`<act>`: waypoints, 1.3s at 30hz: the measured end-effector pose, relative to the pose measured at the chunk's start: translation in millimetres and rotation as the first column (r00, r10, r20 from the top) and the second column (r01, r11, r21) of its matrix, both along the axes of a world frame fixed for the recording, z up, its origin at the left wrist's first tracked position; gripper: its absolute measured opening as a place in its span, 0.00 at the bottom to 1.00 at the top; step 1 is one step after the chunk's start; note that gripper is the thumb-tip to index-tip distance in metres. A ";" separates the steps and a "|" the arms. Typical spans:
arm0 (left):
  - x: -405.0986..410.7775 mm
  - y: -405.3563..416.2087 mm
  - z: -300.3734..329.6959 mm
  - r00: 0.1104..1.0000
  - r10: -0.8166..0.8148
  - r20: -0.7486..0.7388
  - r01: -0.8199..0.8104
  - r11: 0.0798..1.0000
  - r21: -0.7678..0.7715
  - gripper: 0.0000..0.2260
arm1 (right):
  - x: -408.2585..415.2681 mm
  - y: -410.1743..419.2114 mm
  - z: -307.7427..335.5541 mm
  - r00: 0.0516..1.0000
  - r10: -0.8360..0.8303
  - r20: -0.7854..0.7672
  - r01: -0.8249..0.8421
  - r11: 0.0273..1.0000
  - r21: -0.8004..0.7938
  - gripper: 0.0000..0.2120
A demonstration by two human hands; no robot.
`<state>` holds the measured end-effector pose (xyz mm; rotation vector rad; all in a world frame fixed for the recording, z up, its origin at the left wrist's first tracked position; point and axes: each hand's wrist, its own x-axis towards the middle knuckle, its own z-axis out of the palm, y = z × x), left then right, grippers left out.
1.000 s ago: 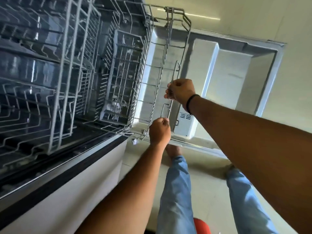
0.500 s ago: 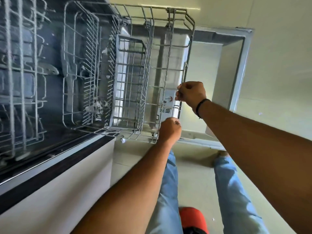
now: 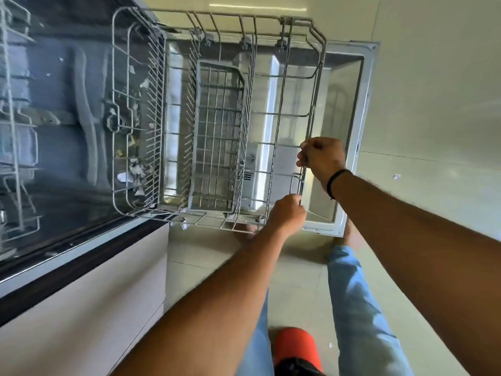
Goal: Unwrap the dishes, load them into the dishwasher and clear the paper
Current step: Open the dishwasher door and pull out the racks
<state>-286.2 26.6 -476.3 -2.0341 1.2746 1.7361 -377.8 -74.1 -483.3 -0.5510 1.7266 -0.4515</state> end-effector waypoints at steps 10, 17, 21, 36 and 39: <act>-44.9 6.9 -1.6 0.998 -0.053 -0.034 0.054 0.997 0.050 0.17 | -40.4 1.4 8.6 0.999 0.000 -0.044 0.000 1.000 -0.015 0.10; -43.3 6.6 -0.3 0.996 -0.076 -0.037 0.078 0.995 0.057 0.24 | -40.0 1.2 9.5 0.999 0.010 -0.049 -0.011 1.000 -0.019 0.08; -43.8 6.9 -0.2 0.997 -0.071 -0.037 0.073 0.996 0.054 0.23 | -39.5 -1.4 8.1 0.998 0.028 -0.064 -0.028 1.000 -0.009 0.12; 13.1 -29.2 32.1 0.952 0.306 -0.030 -0.307 0.942 -0.134 0.20 | 17.7 -16.3 64.8 0.955 0.091 -0.282 -0.169 0.949 -0.265 0.07; 46.5 -42.8 47.5 0.929 0.370 -0.024 -0.368 0.911 -0.186 0.20 | 49.7 -25.4 79.6 0.963 0.141 -0.228 -0.203 0.939 -0.278 0.07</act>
